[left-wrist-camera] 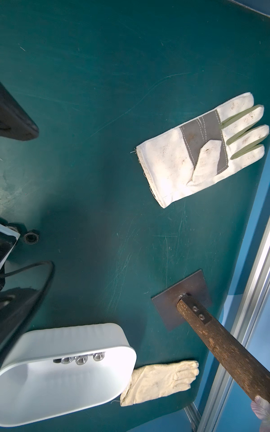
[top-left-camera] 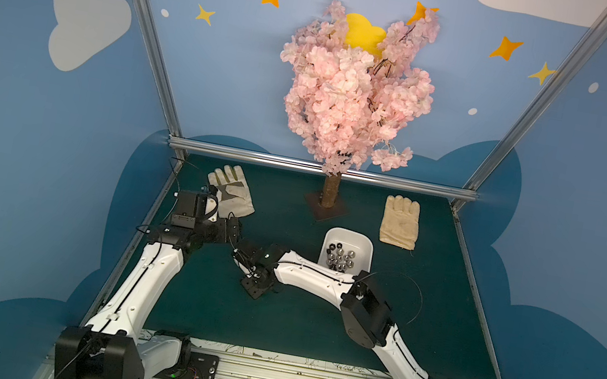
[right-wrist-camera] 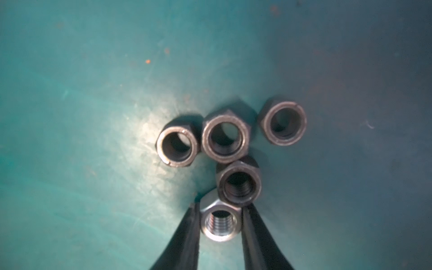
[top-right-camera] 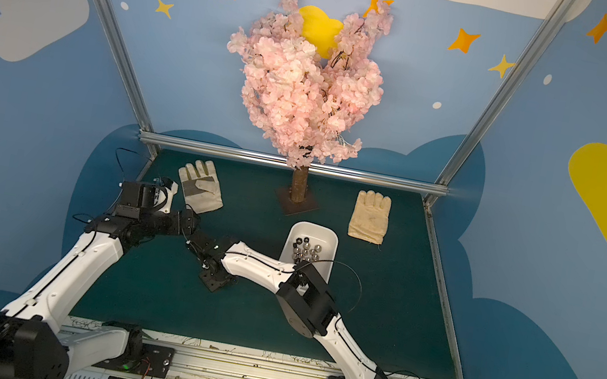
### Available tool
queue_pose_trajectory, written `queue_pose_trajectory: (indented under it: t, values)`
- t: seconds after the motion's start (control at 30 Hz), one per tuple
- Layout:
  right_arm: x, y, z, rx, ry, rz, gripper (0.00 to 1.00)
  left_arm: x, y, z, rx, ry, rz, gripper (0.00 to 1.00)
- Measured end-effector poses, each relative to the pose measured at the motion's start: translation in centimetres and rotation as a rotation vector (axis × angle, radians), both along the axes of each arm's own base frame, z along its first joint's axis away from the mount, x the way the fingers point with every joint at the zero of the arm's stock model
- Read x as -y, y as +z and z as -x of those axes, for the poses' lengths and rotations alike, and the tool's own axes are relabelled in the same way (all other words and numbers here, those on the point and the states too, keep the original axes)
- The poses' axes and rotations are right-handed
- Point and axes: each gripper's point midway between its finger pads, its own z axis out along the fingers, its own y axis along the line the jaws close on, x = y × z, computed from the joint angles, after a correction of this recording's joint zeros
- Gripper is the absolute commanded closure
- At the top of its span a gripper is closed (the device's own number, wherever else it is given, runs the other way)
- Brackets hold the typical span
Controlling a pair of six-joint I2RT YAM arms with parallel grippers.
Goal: Put the nuts on the desktop into the storage box
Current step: Pick up the nut from the center of the board, then adjust the nut in the storage box.
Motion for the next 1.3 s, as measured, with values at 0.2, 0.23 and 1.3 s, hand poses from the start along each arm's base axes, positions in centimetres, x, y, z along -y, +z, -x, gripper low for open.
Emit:
queue_pose_trajectory:
  t: [0.2, 0.23, 1.3]
  values:
    - [1.8, 0.0, -0.7, -0.012, -0.052, -0.037, 0.78, 0.0, 0.1, 0.0, 0.003, 0.001, 0.0, 0.0]
    - [2.6, 0.1, -1.1, -0.016, -0.069, -0.036, 0.78, 0.0, 0.1, 0.0, 0.003, 0.001, 0.0, 0.0]
    - [25.0, 4.3, -16.4, 0.053, -0.621, -0.023, 0.8, 0.0, -0.1, 0.1, 0.0, 0.002, 0.003, 0.0]
